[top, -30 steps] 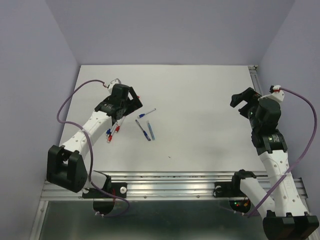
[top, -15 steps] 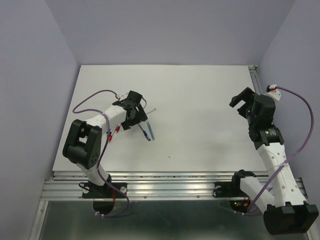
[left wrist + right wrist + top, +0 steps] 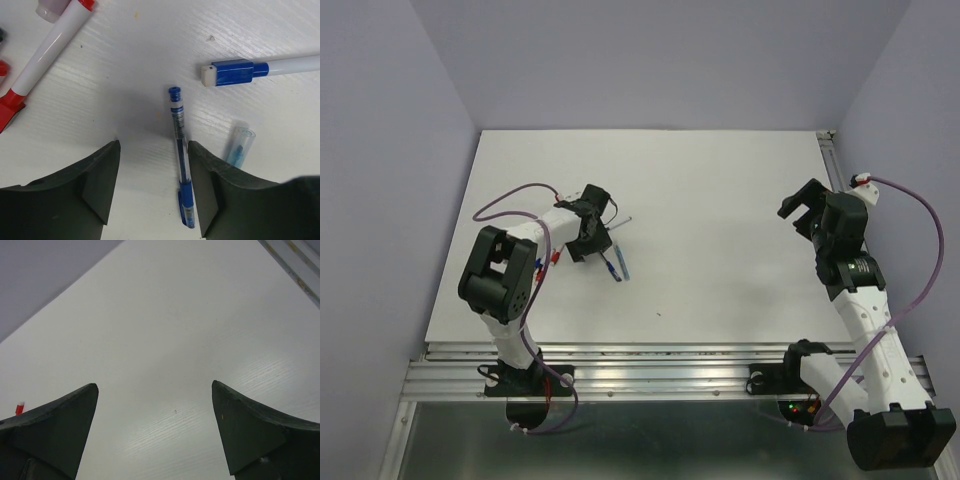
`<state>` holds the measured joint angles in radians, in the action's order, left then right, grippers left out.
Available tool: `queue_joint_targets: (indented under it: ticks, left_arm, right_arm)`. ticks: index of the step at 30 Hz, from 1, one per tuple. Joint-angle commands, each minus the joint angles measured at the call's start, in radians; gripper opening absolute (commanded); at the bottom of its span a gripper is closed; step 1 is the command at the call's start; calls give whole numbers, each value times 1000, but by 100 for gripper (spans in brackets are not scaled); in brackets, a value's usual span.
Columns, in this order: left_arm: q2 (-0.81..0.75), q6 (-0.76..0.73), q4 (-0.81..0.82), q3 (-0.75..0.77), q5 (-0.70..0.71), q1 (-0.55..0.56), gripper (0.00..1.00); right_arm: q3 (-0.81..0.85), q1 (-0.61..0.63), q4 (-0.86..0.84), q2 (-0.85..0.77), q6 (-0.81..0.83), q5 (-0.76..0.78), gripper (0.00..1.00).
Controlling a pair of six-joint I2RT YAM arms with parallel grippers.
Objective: Open the pen caps
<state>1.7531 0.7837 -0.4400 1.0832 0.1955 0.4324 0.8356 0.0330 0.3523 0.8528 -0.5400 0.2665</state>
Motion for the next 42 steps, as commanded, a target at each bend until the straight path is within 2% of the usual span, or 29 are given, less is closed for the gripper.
queue_joint_targets:
  ticks: [1, 10, 12, 13, 15, 20, 24, 26, 29, 30, 32, 33, 34, 35, 36, 38, 39, 42]
  left_arm:
    - [36, 9, -35, 17, 19, 11, 64]
    - [89, 11, -37, 21, 22, 35, 56]
    - [106, 11, -37, 23, 21, 37, 48]
    - [109, 12, -37, 24, 21, 39, 39]
    - [120, 15, -39, 26, 18, 40, 29]
    - [118, 34, -43, 11, 35, 42, 22]
    - [92, 45, -43, -6, 41, 40, 0]
    - [69, 43, -46, -8, 41, 42, 0]
    - [-4, 45, -25, -23, 45, 42, 0]
    - [-65, 43, -17, -37, 47, 48, 0]
    - [-137, 43, 10, -51, 61, 54, 0]
    - [-215, 43, 18, -57, 68, 64, 0]
    - [-255, 51, 30, -68, 91, 71, 0]
    - [-329, 63, 35, -71, 111, 80, 0]
    - [-361, 69, 34, -69, 151, 103, 0]
    - [-417, 83, 34, -60, 176, 130, 0]
    - [-458, 91, 46, -51, 179, 156, 0]
    - [-503, 103, 67, -36, 177, 195, 0]
  right_arm:
    - [-12, -2, -32, -14, -6, 14, 100]
    - [-7, -2, -9, -3, -14, 33, 100]
    - [-7, -2, -6, -3, -15, 31, 100]
    - [-7, -1, -7, -6, -15, 28, 100]
    - [-9, -2, -7, -11, -15, 23, 100]
    - [-9, -2, -10, -23, -12, -24, 100]
    - [-15, -2, -32, -44, 2, -128, 100]
    - [-29, -2, -59, -55, 8, -223, 100]
    - [-55, -2, -119, -66, 67, -506, 100]
    - [-58, -2, -139, -60, 74, -656, 100]
    - [-70, -2, -162, -40, 58, -798, 100]
    - [-76, -1, -177, -29, 43, -861, 100]
    - [-95, 4, -228, 3, 10, -995, 100]
    - [-104, 14, -258, 15, -9, -1047, 100]
    - [-112, 62, -309, 29, -46, -1070, 100]
    - [-116, 158, -338, 54, -54, -1003, 100]
    - [-112, 300, -345, 66, -40, -890, 100]
    - [-64, 535, -407, 165, -20, -767, 100]
